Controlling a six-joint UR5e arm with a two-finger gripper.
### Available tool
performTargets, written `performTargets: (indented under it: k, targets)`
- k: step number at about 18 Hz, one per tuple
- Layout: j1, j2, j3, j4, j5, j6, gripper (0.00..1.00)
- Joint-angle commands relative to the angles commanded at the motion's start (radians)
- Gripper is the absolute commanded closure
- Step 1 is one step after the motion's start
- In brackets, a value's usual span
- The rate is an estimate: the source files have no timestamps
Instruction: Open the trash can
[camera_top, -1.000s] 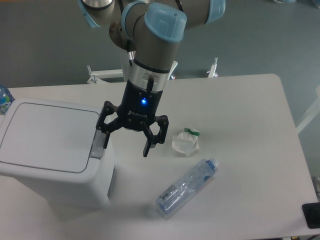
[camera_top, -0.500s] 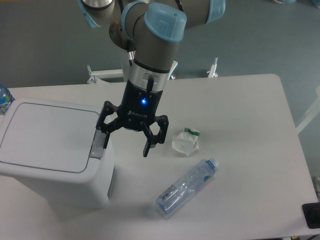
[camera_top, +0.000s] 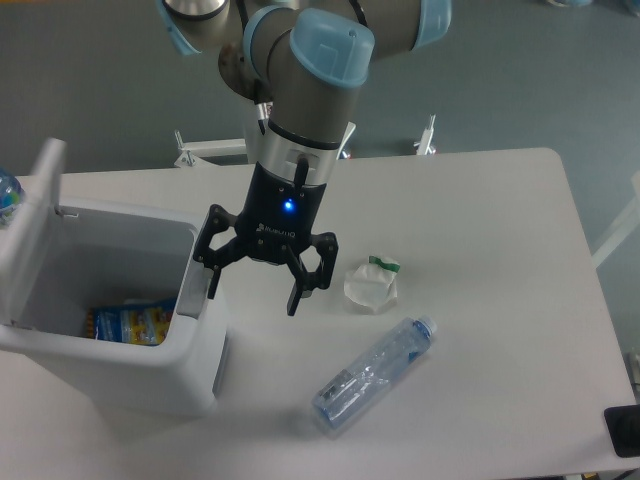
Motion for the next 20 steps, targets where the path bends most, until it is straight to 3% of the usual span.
performTargets:
  k: [3, 6, 9, 13, 15, 18, 20]
  targets:
    - [0.012, 0.002, 0.018, 0.0, 0.0, 0.011, 0.0]
    - [0.078, -0.009, 0.028, 0.008, 0.021, 0.034, 0.0]
    - [0.184, -0.038, -0.012, 0.003, 0.098, 0.191, 0.0]
    - [0.244, -0.087, -0.052, 0.005, 0.251, 0.434, 0.0]
    - [0.258, -0.132, -0.02, 0.005, 0.39, 0.541, 0.0]
    - [0.256, -0.182, 0.018, 0.003, 0.42, 0.629, 0.0]
    - [0.256, -0.184, 0.015, -0.002, 0.46, 0.708, 0.0]
